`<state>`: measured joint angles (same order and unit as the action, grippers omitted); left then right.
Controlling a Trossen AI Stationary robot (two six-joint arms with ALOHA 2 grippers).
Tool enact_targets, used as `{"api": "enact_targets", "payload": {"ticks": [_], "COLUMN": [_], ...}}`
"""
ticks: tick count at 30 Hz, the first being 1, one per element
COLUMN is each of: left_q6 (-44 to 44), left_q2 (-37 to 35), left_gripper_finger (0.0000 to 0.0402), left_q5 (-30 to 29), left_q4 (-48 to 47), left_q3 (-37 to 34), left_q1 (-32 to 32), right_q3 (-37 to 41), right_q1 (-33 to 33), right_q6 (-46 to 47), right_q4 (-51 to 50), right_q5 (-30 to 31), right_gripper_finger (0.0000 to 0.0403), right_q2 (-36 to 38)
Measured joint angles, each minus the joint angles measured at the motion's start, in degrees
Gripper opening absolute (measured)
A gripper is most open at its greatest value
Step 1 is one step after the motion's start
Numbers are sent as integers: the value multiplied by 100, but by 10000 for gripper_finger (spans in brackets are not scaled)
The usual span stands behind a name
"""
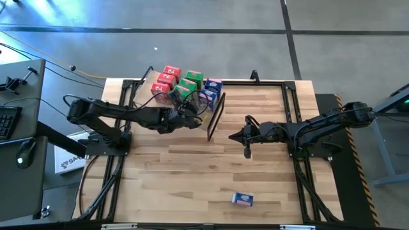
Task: Stack cereal on shelf
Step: Put the green cereal box on the shelf aligned with the other green cereal box, then put the blue cereal box on the shelf aligned with the other blue cereal box
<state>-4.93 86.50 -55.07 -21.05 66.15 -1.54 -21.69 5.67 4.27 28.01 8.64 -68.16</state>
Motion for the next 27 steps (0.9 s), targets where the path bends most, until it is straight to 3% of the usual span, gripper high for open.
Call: {"api": "enact_targets", "payload": {"ticks": [4,8,13,19,23,27], "left_q6": [182,727,690,528,354,221], "left_q2": [-52,-457,-927,-1328,-1447,-1432], "left_gripper_finger": [0,0,0,0,0,0], "left_q5": [78,968,1905,3254,3578,3654], "left_q4": [-154,-77,1092,3188,4141,4512], "left_q3": [-2,-146,-1000,-2130,-2643,-2848], "left_q1": [-71,-254,-527,-727,-855,-935], "right_q3": [0,-1,-352,-1340,-2129,-2900], "right_q1": [0,0,88,793,1462,2225], "right_q6": [93,208,483,1099,1712,2730], "right_q4": [-12,-7,-469,-2515,-3826,-5028], "right_q5": [3,15,64,382,739,1045], "right_gripper_finger": [1,16,68,143,189,229], "right_q2": [0,0,-2,-2,-2,-114]}}
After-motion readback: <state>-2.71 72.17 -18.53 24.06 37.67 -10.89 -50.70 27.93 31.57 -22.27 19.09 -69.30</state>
